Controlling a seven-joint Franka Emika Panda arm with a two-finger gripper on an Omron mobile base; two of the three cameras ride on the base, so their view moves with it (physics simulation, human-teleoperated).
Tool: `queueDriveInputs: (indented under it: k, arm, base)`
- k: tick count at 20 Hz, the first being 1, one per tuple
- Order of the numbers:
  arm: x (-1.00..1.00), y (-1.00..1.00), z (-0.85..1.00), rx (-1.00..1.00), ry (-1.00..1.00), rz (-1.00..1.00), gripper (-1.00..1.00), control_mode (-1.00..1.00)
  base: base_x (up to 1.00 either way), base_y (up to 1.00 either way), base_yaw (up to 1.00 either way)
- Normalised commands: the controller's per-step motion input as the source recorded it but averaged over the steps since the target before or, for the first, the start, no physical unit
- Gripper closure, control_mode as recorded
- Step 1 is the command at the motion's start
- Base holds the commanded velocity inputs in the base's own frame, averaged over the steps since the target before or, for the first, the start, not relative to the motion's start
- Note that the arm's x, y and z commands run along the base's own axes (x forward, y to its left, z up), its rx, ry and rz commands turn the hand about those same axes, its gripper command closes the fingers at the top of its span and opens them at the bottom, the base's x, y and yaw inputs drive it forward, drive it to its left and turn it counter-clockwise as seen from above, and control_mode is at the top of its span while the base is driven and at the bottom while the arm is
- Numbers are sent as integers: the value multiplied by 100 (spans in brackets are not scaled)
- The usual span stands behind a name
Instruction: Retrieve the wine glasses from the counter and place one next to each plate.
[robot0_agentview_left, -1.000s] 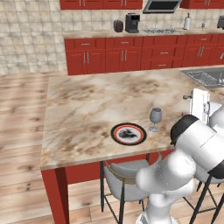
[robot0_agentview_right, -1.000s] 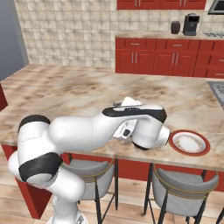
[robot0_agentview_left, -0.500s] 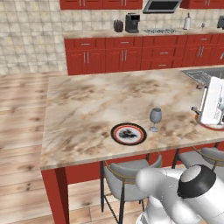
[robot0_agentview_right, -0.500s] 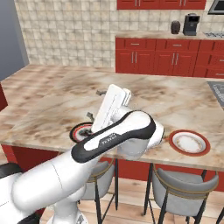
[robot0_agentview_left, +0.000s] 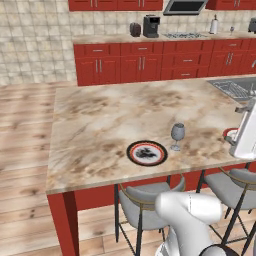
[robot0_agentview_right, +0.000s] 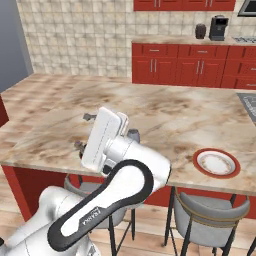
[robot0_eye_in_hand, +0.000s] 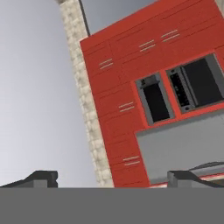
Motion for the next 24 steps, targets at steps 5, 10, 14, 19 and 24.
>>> queueDriveInputs:
  k: [5,10,14,19,24]
  arm:
    - [-80,33,4,0,-17,-1,-100,-100]
    - [-39,25,11,0,-13,0,-100,100]
    - [0,0,0,0,0,0,-100,100]
    - [0,0,0,0,0,0,-100,100]
    - [0,0,0,0,0,0,-100,100]
  base:
    - [0,0,0]
    - [-40,55,0]
    - [-70,100,0]
    - [-41,100,-1]
    - [-6,100,0]
